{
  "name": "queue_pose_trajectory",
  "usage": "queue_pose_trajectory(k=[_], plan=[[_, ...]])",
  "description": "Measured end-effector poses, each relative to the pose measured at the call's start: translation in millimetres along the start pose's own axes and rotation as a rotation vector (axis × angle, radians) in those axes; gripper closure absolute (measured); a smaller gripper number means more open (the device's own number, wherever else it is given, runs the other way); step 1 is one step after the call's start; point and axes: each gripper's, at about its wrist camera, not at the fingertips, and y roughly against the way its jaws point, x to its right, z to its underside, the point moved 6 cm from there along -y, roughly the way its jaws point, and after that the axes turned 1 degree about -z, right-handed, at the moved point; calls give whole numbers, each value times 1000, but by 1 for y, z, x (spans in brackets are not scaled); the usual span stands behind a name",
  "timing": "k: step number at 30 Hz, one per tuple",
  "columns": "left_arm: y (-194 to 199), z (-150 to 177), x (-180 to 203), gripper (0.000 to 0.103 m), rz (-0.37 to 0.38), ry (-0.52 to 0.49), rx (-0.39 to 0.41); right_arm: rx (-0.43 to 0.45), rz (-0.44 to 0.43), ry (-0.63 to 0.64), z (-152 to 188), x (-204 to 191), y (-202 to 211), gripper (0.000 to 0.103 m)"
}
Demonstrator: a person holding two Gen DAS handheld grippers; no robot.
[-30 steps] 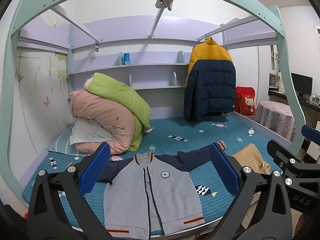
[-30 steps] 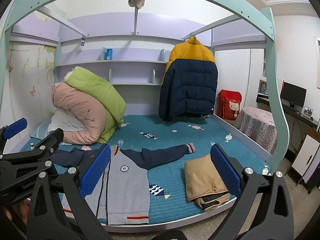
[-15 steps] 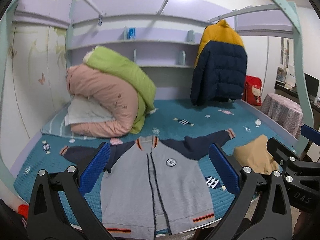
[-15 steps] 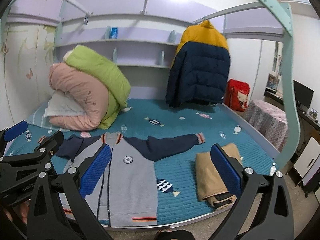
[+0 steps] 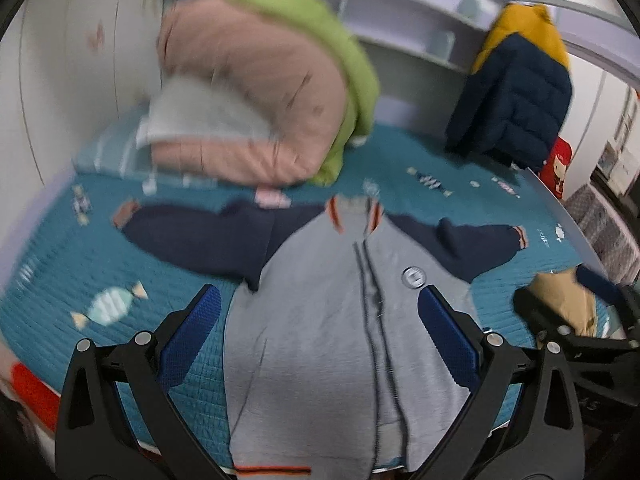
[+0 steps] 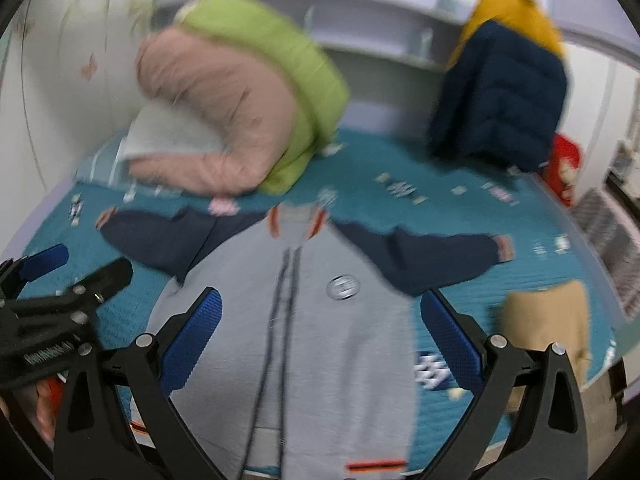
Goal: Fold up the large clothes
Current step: 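Lower the left tool to the navy sleeve cuff and grasp it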
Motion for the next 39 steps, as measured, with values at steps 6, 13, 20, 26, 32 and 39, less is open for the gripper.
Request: queue_pose_trajectory(k=[6,13,20,26,32,39], plan=[[-87,5,-135,5,-167,159,-123,-120,-72,24,3,-53,-118,7],[-169,-2,-291,5,-280,344,-202,-112,-99,48,-12,-92,-190,7],[-234,-23,-375,5,-210,605,-215,-151,-129,76,-10,-112,-238,7],[-253,-46,-389,5,-197,636,-176,-169,-131,72,-2,-109,-256,7],[-263,-57,-377,46,-243,536,-188,-187,-147,39,0,-105,-270,7],[-216,-66,-378,83,-195,527,-49,-186,-236,0,-5,-113,-277,10]])
